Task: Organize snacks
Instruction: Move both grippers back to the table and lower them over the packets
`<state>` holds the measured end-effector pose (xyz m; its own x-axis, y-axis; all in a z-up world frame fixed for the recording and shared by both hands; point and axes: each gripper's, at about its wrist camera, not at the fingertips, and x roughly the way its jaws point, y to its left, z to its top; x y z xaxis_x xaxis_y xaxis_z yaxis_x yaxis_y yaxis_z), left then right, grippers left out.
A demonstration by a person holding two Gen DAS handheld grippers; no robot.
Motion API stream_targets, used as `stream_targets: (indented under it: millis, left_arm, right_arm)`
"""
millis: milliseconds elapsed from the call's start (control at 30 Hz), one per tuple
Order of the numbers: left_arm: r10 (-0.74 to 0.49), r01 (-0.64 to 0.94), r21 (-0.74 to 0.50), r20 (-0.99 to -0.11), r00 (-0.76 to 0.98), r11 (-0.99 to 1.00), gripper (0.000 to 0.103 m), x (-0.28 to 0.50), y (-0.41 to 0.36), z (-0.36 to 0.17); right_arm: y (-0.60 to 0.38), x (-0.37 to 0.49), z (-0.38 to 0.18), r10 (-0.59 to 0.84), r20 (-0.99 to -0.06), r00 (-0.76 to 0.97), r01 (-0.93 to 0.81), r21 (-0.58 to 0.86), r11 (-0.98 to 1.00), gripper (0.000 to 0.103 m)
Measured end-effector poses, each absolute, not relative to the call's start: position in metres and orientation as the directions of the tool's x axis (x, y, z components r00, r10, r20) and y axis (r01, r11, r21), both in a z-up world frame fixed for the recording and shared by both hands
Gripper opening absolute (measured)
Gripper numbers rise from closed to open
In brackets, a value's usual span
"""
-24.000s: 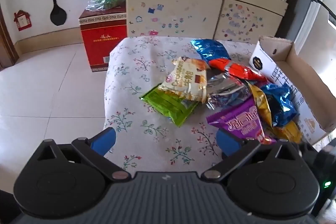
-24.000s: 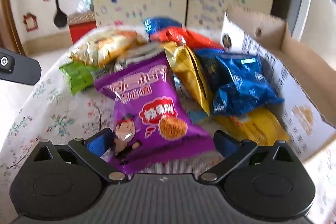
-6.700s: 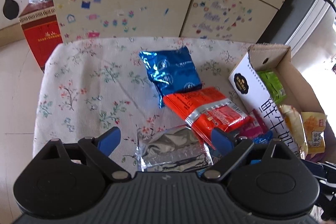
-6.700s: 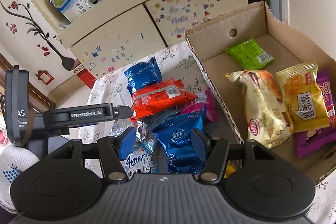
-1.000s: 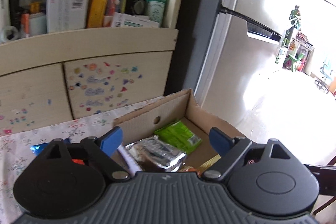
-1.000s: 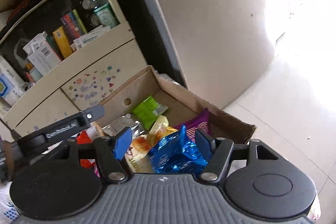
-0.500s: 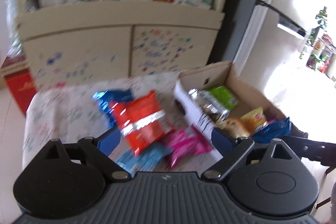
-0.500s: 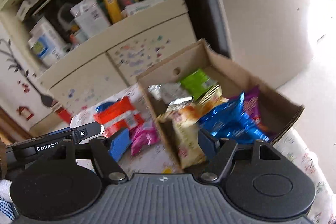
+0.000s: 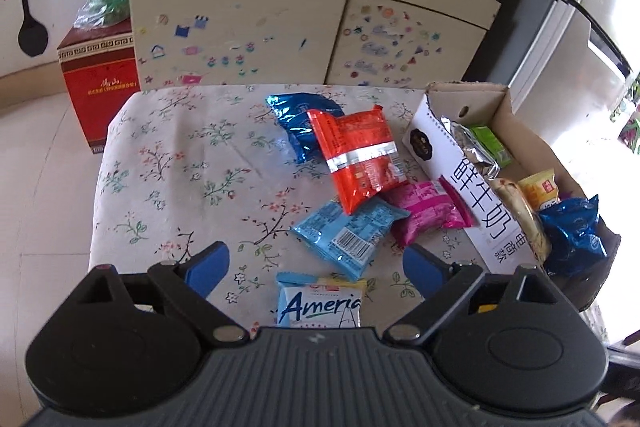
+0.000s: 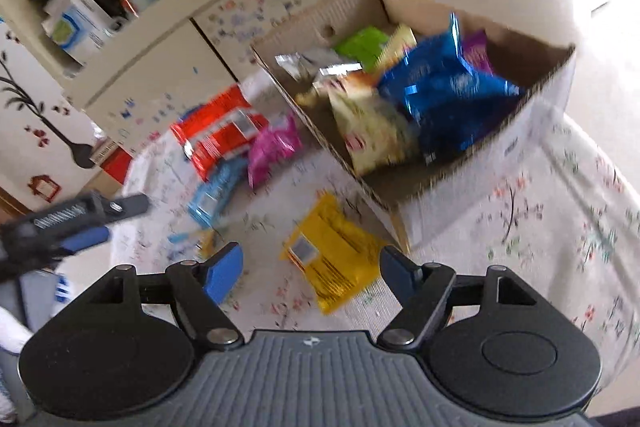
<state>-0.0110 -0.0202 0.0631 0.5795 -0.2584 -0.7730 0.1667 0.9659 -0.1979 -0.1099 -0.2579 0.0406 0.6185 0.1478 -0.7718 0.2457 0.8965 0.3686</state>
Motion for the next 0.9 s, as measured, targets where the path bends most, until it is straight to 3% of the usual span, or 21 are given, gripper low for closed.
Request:
stream_targets:
  millis: [400,600,900]
  left_arm:
    - [-0.240,0.130,-0.202,-0.806,0.541,0.971,0.094,-0.009,-0.013,0.047]
    - [-0.213,0.087,-0.198,-0.815,0.538,0.976,0.094,-0.007,0.000,0.043]
    - [-0.209,0.107,-0.179,-0.834,0.512,0.978,0.094,-0.006,-0.006,0.035]
  right_arm:
    - [-0.233,-0.088,0.005,0.116,-0.800,0.589,0.255,0.319,0.913,0.081]
    - [-0.216,-0.088,0.005,0.268,-0.757,0.596,0.128,0.420,0.899,0.081]
    - [-0.212,-0.088,0.013,0.097,-0.762,0.640,0.137,0.238,0.962,0.081]
